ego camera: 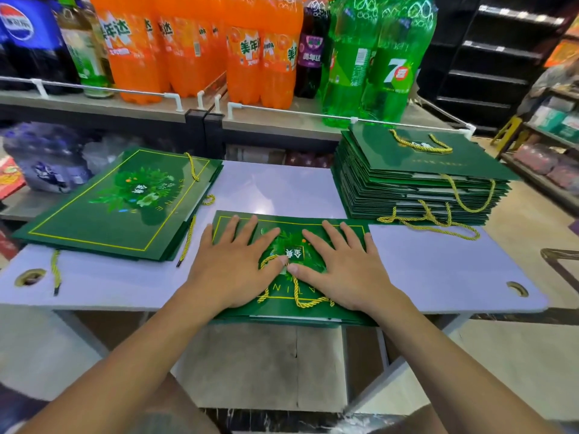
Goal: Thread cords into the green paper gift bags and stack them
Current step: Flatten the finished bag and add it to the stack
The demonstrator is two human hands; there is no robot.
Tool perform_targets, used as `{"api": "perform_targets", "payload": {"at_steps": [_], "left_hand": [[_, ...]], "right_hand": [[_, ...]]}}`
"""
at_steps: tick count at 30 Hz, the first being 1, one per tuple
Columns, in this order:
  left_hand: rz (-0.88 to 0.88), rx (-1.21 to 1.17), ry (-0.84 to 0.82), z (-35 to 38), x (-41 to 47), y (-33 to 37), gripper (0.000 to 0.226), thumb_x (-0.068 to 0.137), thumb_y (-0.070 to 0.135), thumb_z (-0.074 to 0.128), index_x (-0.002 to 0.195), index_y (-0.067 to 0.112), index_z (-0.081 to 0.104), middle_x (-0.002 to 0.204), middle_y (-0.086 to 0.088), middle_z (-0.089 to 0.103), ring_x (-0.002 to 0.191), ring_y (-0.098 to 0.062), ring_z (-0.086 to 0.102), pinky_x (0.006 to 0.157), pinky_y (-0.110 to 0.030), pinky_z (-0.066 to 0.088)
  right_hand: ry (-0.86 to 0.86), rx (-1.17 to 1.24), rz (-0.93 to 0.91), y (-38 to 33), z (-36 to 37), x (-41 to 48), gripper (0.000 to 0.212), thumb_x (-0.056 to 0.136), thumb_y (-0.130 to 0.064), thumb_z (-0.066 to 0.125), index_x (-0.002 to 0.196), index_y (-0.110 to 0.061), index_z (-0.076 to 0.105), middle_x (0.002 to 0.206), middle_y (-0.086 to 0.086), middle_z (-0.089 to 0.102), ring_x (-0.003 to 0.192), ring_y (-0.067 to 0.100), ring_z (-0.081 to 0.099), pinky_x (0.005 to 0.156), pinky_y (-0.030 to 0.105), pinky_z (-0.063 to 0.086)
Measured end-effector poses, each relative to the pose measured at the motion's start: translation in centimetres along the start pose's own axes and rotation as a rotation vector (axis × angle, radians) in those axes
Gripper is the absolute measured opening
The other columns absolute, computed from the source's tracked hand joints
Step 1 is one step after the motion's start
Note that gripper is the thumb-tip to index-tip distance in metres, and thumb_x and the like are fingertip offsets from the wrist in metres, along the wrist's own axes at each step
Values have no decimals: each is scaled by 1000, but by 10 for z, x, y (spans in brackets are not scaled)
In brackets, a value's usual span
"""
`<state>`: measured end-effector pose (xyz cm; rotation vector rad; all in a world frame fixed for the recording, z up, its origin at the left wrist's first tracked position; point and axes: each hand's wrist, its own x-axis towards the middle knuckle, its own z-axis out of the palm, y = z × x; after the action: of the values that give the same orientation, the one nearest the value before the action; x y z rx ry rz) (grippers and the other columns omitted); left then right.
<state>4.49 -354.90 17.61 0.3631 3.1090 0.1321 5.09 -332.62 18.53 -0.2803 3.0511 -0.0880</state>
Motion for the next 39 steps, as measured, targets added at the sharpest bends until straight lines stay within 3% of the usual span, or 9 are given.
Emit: {"api": "perform_targets", "payload": {"at_steps": [6,12,15,18,22,28,31,36,39], "left_hand": [[2,-54,45,-5,-2,0,77,87,81,-5,158,54,3,172,11,1,159,-20,-5,125,-58,-2],[-6,-111,95,-8,-7,-2,66,97,71,6,157,49,21,170,10,16,158,-20,6,122,-66,7],[-28,-122,183,-10,-11,1,55,103,63,21,152,45,37,167,5,27,155,-21,20,120,-60,23],[-121,-103,315,-19,-17,1,49,99,56,38,140,36,55,162,1,38,148,-24,32,105,-49,42],[-195,-24,327,-33,-38,-11,56,99,56,41,148,30,43,160,-4,40,144,-28,37,100,-46,46],[-227,59,233,-30,-73,-28,56,100,58,35,146,26,40,127,1,66,121,-28,51,86,-39,47],[-212,-76,262,-24,-80,-28,54,101,50,41,149,25,38,130,1,65,121,-30,50,87,-40,50],[-248,-462,388,-28,-85,-27,50,98,30,56,146,25,44,137,-3,60,126,-32,49,99,-45,45],[-247,-659,480,-36,-83,-30,49,96,19,60,143,29,48,123,-1,60,117,-30,54,91,-43,46]], "right_hand": [[95,56,3,0,-3,-3,93,80,-92,-2,161,-48,8,173,-6,5,159,20,-4,127,55,-1],[265,111,209,8,-14,-20,101,82,-88,0,161,-32,23,164,9,33,155,27,21,123,53,21],[255,52,304,19,-17,-32,94,88,-85,11,154,-23,35,144,10,56,138,31,43,111,52,36],[258,59,339,21,-17,-44,78,94,-78,26,142,-19,46,133,8,62,127,31,51,100,47,41],[291,103,330,24,-18,-55,67,96,-72,34,139,-22,48,132,4,61,125,29,52,99,46,43],[322,216,269,23,-12,-69,58,100,-61,42,146,-25,45,133,1,60,126,26,51,100,44,44],[371,378,237,19,-10,-71,53,100,-49,53,146,-25,45,134,3,58,124,24,50,101,42,44],[528,696,153,10,-22,-74,47,100,-26,60,145,-22,46,139,-3,45,123,4,39,101,26,34],[658,777,101,10,-43,-73,42,96,-14,63,137,-20,54,129,-5,47,115,0,40,104,26,36]]}}
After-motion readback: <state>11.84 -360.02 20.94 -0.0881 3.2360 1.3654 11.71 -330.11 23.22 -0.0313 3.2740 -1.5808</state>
